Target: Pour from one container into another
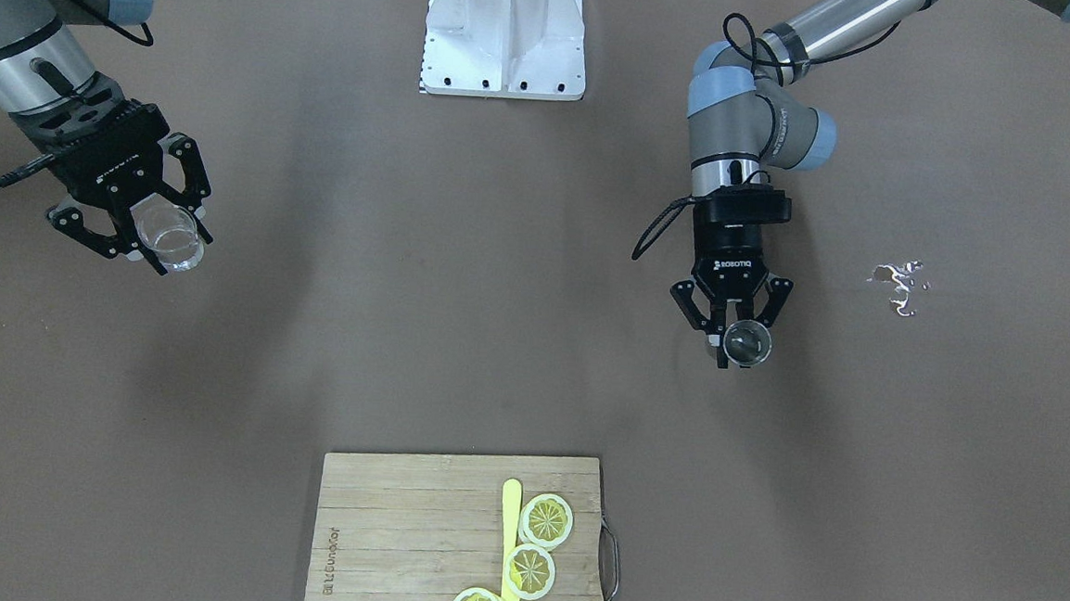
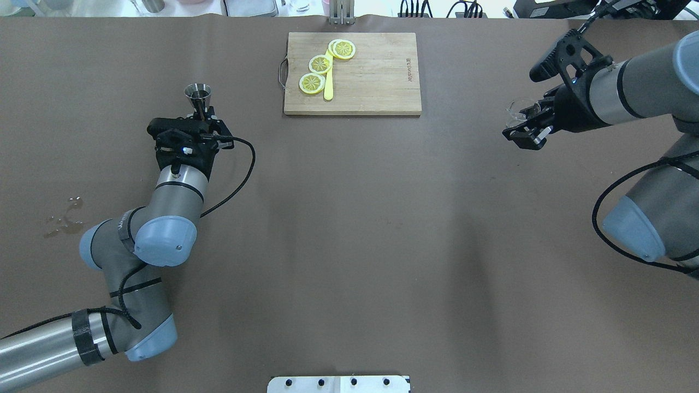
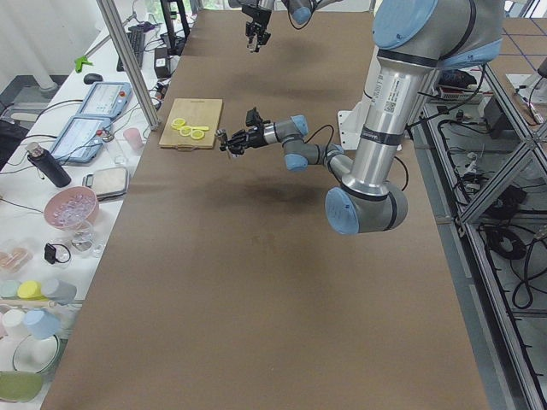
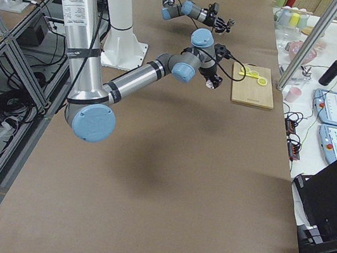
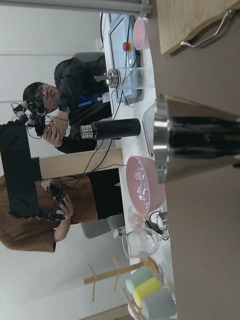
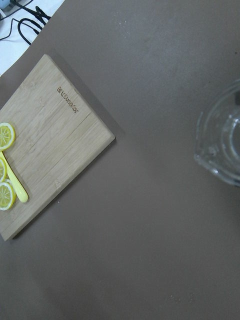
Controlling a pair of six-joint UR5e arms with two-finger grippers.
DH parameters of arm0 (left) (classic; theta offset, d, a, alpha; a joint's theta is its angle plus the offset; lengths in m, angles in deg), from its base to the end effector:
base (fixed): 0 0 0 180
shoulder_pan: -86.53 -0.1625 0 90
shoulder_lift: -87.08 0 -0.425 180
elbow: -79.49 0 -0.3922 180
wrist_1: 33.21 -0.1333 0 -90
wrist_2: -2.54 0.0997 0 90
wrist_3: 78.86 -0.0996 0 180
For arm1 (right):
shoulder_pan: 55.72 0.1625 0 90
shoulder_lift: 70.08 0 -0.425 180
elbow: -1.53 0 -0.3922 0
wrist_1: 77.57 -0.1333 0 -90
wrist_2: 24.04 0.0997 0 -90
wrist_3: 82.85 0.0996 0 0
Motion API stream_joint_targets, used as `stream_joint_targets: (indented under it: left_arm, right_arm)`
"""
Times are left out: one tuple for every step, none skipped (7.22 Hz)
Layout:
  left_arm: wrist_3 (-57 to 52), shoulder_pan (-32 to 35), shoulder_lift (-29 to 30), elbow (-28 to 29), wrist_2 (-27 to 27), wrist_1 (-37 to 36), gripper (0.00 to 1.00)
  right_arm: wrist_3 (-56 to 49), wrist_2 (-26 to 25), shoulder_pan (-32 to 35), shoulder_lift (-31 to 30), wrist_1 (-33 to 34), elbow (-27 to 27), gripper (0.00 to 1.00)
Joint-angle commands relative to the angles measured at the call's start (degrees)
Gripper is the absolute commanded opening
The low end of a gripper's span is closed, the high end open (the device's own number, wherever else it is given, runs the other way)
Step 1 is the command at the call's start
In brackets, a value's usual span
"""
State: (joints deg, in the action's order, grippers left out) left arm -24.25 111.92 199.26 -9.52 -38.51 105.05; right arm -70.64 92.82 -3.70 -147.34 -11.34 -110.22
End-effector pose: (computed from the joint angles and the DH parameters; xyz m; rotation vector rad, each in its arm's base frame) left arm 0.4729 -0.4551 0.3439 1.2079 0.5973 -0.3691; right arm -0.2658 -0.4839 0.3169 0.7344 -0.8239 -0.6421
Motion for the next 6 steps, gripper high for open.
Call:
stream_joint_targets:
  left_arm:
    - [-8.0, -0.78, 2.33, 0.24, -8.03, 6.02, 0.0]
    - [-15.5, -0.86, 2.6, 0.24, -10.26, 8.31, 0.0]
    - [-25.15, -0.86, 2.86, 0.5, -13.07, 11.38, 0.0]
    - [-30.2, -0.86, 3.65, 1.37, -16.14, 14.11, 0.0]
    - [-34.08, -0.86, 4.88, 2.25, -18.96, 15.09, 0.0]
    - [-36.91, -0.86, 6.28, 3.13, -22.81, 15.88, 0.0]
  right_arm:
    - [0.18, -0.06, -2.35, 1.23, 0.65, -0.4, 0.0]
    - [-0.26, 0.2, -2.54, 1.67, 1.0, -0.84, 0.0]
    - [-0.43, 0.99, -3.85, 2.46, 1.18, -0.75, 0.0]
    - [-0.52, 0.91, -5.6, 2.82, 1.09, -0.58, 0.0]
    - [-0.52, 0.73, -5.97, 3.78, 1.18, -0.32, 0.0]
    - [-0.87, 0.82, -6.23, 4.05, 1.18, -0.23, 0.0]
